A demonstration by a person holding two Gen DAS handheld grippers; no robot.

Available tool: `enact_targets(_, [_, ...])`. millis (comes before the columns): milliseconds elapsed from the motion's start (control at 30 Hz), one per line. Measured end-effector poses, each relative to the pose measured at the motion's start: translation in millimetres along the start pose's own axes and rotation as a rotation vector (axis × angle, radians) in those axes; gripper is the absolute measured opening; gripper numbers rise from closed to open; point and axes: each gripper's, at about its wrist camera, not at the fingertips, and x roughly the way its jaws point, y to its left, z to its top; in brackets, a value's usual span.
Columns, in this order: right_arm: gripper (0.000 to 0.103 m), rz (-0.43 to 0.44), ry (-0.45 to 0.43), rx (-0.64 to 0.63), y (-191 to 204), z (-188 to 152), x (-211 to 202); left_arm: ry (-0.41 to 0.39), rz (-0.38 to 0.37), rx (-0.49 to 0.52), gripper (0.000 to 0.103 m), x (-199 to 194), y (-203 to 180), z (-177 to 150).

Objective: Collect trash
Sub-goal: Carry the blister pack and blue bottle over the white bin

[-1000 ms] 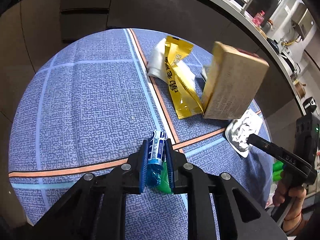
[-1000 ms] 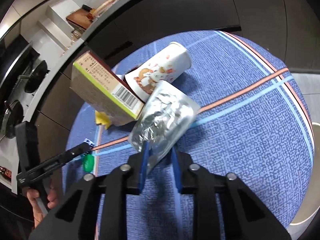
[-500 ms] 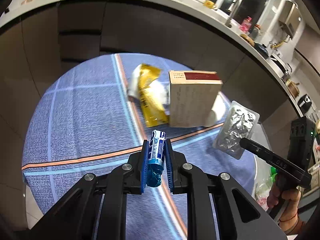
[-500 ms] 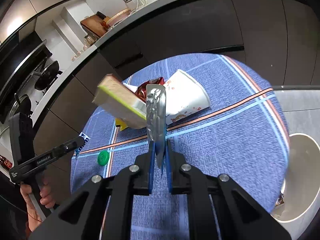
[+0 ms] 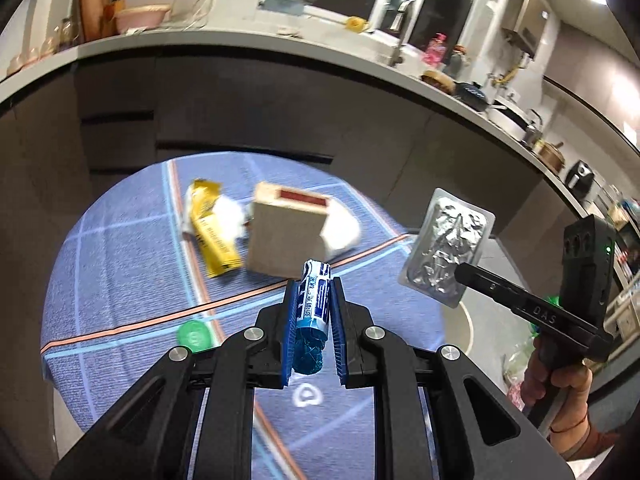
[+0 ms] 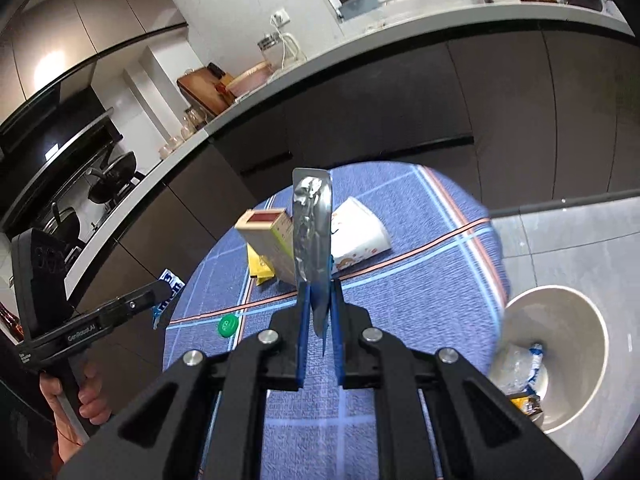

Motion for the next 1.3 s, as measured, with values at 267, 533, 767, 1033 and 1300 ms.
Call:
enact_targets(267, [0.011,-0.061,-0.059,0.005,-25.1,-4.0,-48.8,-0.01,-0.092,0.083,0.015,3.8,-54.2,0.7])
enact_targets(533, [0.011,-0.175,-0.074,0.073,-81.0,-18.0,-83.1,0.035,-0.186,0.137,0.015,37.2,-109.7,-2.0])
enact_targets(767, [0.011,-0.262,-0.028,0.158,-138.6,-44.1,-91.0,0.101,-0.27,0.16,0.015,80.7,-152.5,-8.0])
enact_targets(1033, [0.011,-0.302,0.044,0.246,-187.3,-73.4,-72.6,0.211,-0.315,0.196,0.015,142.3,-193.4,-24.5])
enact_targets(1300, [0.011,-0.3,0.139,0.283,-212.7,-94.1,-42.6,0.321,-0.323,0.232,0.015,200.5,-218.2,-42.2])
